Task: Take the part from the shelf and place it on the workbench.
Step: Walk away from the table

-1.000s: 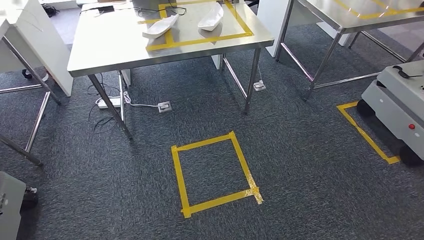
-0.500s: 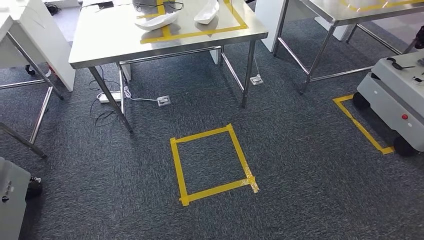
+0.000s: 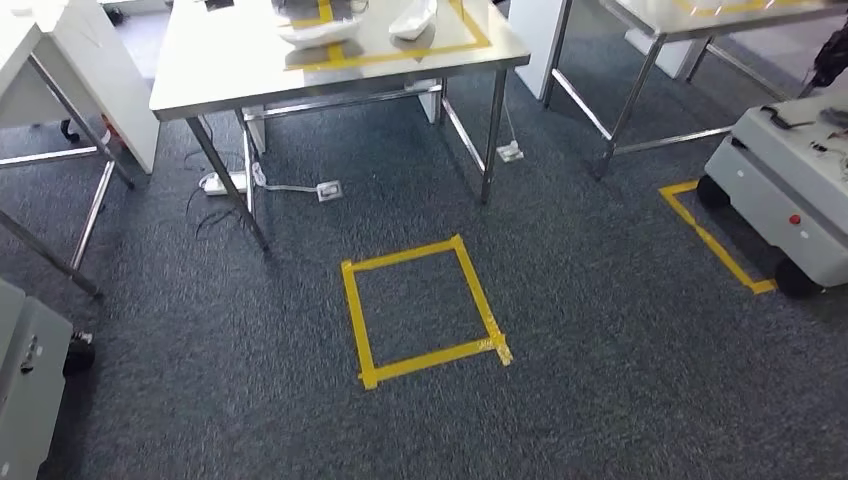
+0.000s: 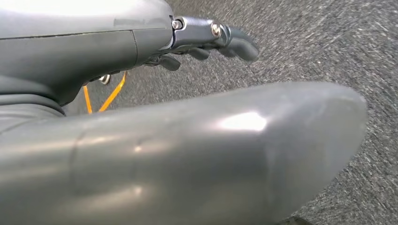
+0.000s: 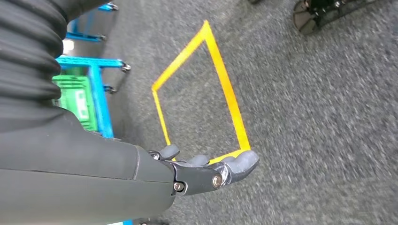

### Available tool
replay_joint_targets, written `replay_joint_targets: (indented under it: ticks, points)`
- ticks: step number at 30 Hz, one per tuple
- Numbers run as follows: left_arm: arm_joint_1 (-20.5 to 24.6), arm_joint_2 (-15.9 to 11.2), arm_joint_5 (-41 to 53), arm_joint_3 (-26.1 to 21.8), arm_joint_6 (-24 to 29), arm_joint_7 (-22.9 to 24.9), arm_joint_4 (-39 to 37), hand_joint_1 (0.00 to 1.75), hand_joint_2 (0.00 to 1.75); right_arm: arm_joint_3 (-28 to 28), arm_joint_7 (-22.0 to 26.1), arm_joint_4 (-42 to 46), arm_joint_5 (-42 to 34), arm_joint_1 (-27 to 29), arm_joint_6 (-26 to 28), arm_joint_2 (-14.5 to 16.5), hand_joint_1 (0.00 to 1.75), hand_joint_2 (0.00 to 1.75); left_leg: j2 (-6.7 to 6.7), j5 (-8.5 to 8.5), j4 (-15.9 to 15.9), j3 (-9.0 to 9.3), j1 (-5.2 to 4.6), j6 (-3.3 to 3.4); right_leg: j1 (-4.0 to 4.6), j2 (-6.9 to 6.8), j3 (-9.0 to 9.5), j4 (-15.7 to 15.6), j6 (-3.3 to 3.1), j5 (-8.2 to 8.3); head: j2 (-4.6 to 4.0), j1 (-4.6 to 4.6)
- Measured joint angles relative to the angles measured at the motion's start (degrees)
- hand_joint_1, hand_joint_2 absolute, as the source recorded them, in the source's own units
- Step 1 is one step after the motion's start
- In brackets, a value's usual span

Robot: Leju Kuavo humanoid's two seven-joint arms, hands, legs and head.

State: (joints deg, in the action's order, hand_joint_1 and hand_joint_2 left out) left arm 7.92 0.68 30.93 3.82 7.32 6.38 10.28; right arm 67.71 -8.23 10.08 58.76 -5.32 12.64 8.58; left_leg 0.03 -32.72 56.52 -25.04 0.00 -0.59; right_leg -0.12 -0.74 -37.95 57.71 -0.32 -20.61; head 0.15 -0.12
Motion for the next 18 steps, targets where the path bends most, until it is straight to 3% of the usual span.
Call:
replay_joint_targets:
  ticks: [1, 2, 3, 5, 6, 7, 8, 10, 12, 14, 15, 18]
  points:
    - [-0.02, 0.04, -0.33, -0.01, -0.27, -0.28, -0.02, 0.00, 1.31, 0.01, 0.15, 0.00, 0.21, 0.03, 0.49, 0.02, 0.00, 1.75, 0.10, 0.51, -0.08, -0.39, 0.06, 0.56, -0.10, 0.07, -0.21, 0.08, 0.42, -0.18, 0.00, -0.03]
    - [-0.06, 0.08, -0.63, -0.01, -0.55, -0.52, -0.04, 0.00, 1.75, 0.01, 0.18, 0.00, 0.38, 0.08, 0.82, 0.03, 0.00, 1.75, 0.20, 1.12, -0.15, -0.89, 0.15, 1.10, -0.17, 0.19, -0.69, 0.96, 0.84, -1.44, 0.00, -0.01]
    - [-0.10, 0.11, -0.78, -0.02, -0.77, -0.63, -0.07, 0.00, 1.75, 0.02, 0.08, 0.00, 0.64, 0.14, 1.01, 0.05, 0.00, 1.75, 0.29, 1.81, -0.23, -1.52, 0.26, 1.52, -0.25, 0.32, -1.52, 3.09, 1.21, -3.82, 0.00, -0.01]
    - [-0.18, 0.14, -0.79, -0.02, -0.90, -0.12, -0.13, 0.00, 1.75, 0.02, -0.33, 0.00, 1.14, 0.18, 1.11, 0.09, 0.00, 1.75, 0.39, 3.02, -0.15, -2.98, 0.31, 1.85, -0.41, 0.47, -3.69, 10.31, 1.83, -9.61, 0.00, 0.03]
    - [-0.27, 0.16, -0.80, -0.03, -0.86, 0.41, -0.17, 0.00, 1.75, 0.02, -0.45, 0.00, 1.32, 0.19, 1.02, 0.11, 0.00, 1.75, 0.43, 3.55, -0.06, -3.70, 0.31, 1.80, -0.50, 0.48, -4.50, 13.97, 2.03, -11.21, 0.00, 0.03]
    - [-0.39, 0.20, -0.92, -0.08, -0.81, 0.91, -0.21, 0.00, 1.75, 0.02, -0.33, 0.00, 1.37, 0.19, 0.82, 0.11, 0.00, 1.75, 0.48, 4.01, 0.08, -4.29, 0.33, 1.68, -0.57, 0.48, -4.64, 16.29, 2.17, -11.40, 0.00, 0.03]
    - [-0.55, 0.26, -1.16, -0.17, -0.77, 1.28, -0.23, 0.00, 1.75, 0.02, 0.05, 0.00, 1.33, 0.22, 0.51, 0.11, 0.00, 1.75, 0.55, 4.40, 0.29, -4.89, 0.37, 1.51, -0.65, 0.47, -3.77, 16.67, 2.24, -10.53, 0.00, 0.03]
    - [-0.89, 0.37, -1.98, -0.43, -0.67, 1.45, 0.07, 0.00, 1.75, -0.44, 1.16, 0.01, 0.80, 0.47, -0.18, 0.08, 0.00, 1.75, 0.64, 5.00, 0.91, -5.94, 0.54, 1.05, -0.81, 0.47, 1.52, 10.64, 2.21, -8.10, 0.00, 0.03]
    - [-1.10, 0.41, -3.06, -0.67, -0.57, 1.32, 0.84, 0.00, 1.75, -2.04, 1.97, 0.01, -0.71, 1.08, -0.80, 0.00, 0.00, 1.75, 0.61, 5.35, 1.55, -6.92, 0.53, 0.45, -0.68, 0.61, 6.97, 2.79, 1.75, -7.98, 0.00, 0.08]
    - [-1.25, 0.38, -4.25, -0.97, -0.55, 1.12, 1.62, 0.00, 1.75, -4.32, 2.38, 0.03, -2.99, 1.87, -1.31, -0.08, 0.00, 1.75, 0.59, 5.47, 1.81, -7.34, 0.37, -0.15, -0.50, 0.76, 8.40, 0.04, 0.92, -8.82, 0.00, 0.11]
    - [-1.42, 0.33, -4.88, -1.14, -0.60, 0.99, 1.93, 0.00, 1.75, -5.51, 2.56, 0.05, -4.30, 2.28, -1.55, -0.13, 0.00, 1.75, 0.59, 5.28, 1.76, -7.41, 0.31, 0.11, -0.49, 0.75, 8.30, -0.08, 0.62, -8.78, 0.00, 0.08]
    - [-2.42, 0.23, -6.78, -1.39, -0.93, 0.45, 2.82, 0.00, 1.75, -9.27, 2.99, 0.34, -8.20, 3.37, -2.34, -0.40, 0.00, 1.75, 0.56, 5.29, 1.45, -7.50, 0.25, 1.89, -0.37, 0.70, 8.15, -0.31, 0.03, -8.49, 0.00, 0.06]
